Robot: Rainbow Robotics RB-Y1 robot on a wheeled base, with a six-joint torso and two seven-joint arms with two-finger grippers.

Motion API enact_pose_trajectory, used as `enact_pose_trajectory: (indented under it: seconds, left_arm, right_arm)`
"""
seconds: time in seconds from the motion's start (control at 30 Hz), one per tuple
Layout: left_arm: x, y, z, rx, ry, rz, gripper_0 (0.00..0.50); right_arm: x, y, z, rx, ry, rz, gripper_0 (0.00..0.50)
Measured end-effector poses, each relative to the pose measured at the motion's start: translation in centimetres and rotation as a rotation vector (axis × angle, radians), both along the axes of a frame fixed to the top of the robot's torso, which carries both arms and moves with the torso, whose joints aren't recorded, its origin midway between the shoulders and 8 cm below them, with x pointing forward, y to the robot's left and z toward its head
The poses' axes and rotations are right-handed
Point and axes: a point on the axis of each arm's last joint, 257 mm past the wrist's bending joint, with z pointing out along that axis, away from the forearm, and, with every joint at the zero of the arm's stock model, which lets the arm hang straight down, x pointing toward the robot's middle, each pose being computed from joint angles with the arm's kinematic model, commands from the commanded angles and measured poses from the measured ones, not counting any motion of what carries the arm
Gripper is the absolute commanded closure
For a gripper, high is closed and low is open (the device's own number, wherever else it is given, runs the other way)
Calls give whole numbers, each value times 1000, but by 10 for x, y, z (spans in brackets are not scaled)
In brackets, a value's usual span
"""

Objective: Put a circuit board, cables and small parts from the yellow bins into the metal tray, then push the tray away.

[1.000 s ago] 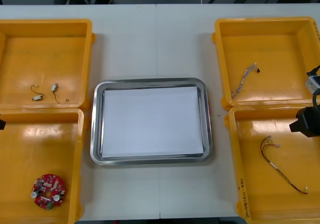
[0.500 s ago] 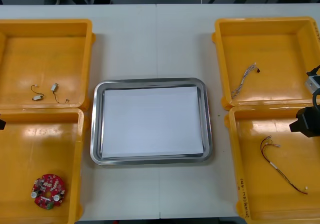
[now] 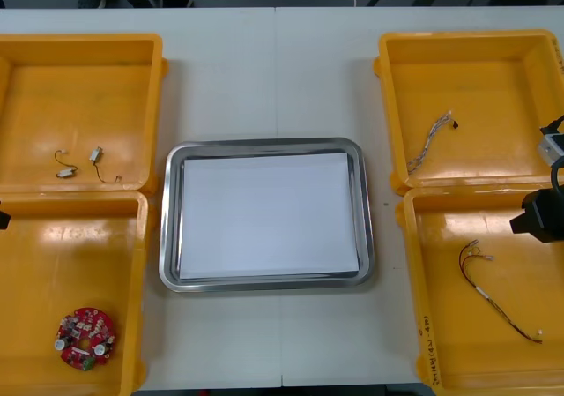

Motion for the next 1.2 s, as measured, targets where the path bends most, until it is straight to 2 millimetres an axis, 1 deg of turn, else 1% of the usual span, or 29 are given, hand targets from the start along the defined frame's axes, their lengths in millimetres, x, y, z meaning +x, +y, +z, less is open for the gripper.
enact_pose_trajectory:
  seconds: [1.2]
  left_arm:
    - [0, 0, 0, 0, 0, 0, 0]
  right_arm:
    - [0, 0, 0, 0, 0, 0, 0]
